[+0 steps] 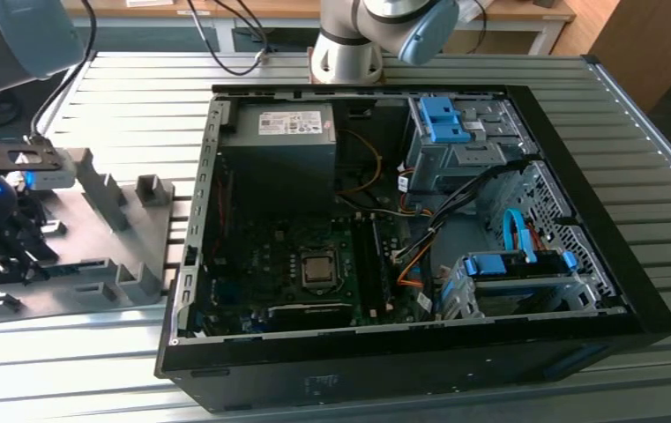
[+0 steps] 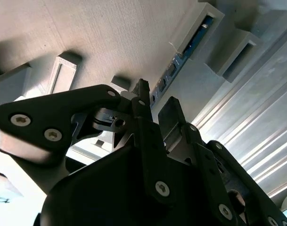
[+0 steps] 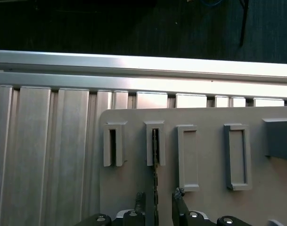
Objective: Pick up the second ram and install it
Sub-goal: 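Pick up the second ram and move it above second insertion slot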
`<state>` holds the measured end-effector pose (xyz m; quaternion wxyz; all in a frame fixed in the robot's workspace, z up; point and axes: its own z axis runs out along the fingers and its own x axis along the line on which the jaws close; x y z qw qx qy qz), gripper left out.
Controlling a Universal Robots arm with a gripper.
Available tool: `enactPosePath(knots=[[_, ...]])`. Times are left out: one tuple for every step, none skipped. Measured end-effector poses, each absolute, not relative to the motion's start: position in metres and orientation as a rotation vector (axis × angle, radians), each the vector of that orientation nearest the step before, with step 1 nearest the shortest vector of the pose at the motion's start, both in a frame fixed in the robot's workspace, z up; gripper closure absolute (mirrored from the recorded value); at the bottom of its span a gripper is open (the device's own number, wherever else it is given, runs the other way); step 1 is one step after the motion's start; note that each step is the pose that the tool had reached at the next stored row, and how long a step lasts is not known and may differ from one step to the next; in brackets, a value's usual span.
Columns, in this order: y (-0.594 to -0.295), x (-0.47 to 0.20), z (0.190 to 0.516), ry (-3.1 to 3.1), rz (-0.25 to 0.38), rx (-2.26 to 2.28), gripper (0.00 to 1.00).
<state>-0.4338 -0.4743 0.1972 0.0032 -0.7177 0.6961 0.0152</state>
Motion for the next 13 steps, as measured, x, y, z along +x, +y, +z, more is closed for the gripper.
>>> enactPosePath(knots=[[-0.4743,-0.4335,0.1955,2.182,0.048,-2.251,0.65],[-0.4743,-0.4332,0.1937,2.181,0.048,-2.252,0.65],[-0.4743,-0.4330,0.1921,2.181,0.048,-2.252,0.65],[-0.4743,-0.4330,0.1909,2.180,0.048,-2.253,0.65],[-0.4743,-0.4329,0.1903,2.180,0.048,-2.253,0.65],[-0.4743,-0.4329,0.1903,2.180,0.049,-2.253,0.65],[-0.4743,-0.4328,0.1902,2.180,0.049,-2.253,0.65],[-0.4743,-0.4328,0.1902,2.180,0.049,-2.253,0.65],[-0.4743,-0.4328,0.1902,2.180,0.049,-2.253,0.65],[-0.4743,-0.4328,0.1902,2.180,0.049,-2.253,0.65],[-0.4743,-0.4328,0.1901,2.180,0.049,-2.253,0.65],[-0.4743,-0.4328,0.1902,2.180,0.049,-2.253,0.66],[-0.4743,-0.4328,0.1901,2.180,0.049,-2.253,0.66]])
